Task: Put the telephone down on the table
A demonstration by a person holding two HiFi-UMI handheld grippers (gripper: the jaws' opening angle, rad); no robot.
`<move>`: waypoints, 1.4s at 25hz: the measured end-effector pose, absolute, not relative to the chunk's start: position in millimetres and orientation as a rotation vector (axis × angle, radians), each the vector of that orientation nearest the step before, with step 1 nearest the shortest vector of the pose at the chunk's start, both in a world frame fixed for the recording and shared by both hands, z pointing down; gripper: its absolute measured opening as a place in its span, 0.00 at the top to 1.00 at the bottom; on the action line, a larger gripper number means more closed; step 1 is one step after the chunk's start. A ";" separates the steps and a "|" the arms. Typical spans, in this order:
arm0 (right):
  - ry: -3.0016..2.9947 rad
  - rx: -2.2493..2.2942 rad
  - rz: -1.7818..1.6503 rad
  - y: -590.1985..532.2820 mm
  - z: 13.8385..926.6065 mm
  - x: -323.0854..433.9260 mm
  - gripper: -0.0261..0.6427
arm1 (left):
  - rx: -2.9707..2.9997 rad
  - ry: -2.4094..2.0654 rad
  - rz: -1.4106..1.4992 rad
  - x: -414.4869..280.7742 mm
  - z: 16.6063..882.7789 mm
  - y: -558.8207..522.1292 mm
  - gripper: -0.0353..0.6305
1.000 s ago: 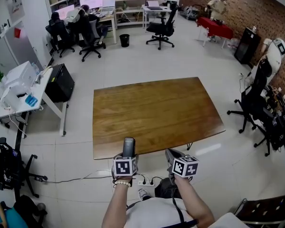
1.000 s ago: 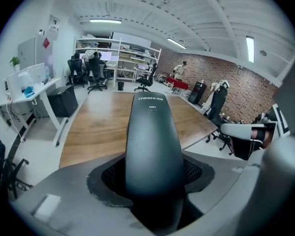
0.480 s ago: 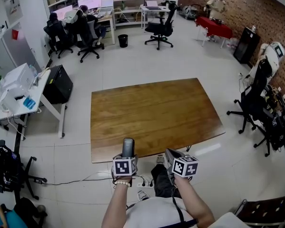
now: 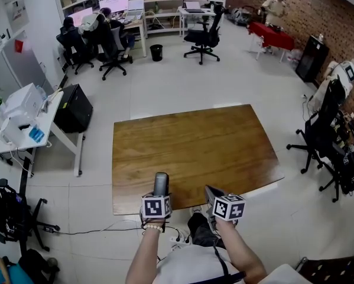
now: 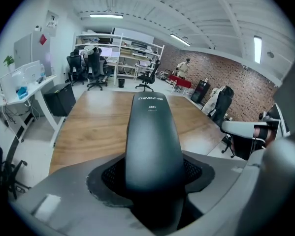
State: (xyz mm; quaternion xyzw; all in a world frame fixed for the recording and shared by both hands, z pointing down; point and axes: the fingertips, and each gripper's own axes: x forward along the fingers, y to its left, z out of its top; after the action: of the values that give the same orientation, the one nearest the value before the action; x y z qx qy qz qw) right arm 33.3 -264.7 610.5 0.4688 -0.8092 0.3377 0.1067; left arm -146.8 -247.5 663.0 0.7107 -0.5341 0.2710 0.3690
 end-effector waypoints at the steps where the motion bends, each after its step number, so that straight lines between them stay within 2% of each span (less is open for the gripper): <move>1: -2.383 1.378 1.001 -271.5 610.7 33.4 0.96 | 1.821 -1.369 0.700 -145.9 663.7 -253.7 0.53; 21: -2.344 1.283 1.110 -390.3 639.6 40.6 0.96 | 1.623 -1.328 0.742 -133.3 725.1 -374.2 0.53; 35: -2.289 1.250 1.250 -432.2 671.1 53.8 0.96 | 1.498 -1.348 0.810 -134.7 761.1 -406.6 0.53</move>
State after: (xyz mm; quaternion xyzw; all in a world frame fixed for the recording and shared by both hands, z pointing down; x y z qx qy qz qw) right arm 53.8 -432.2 671.1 0.4288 -0.7853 0.4289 0.1241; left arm -134.7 -406.6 761.1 0.6102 -0.5493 0.3298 0.4660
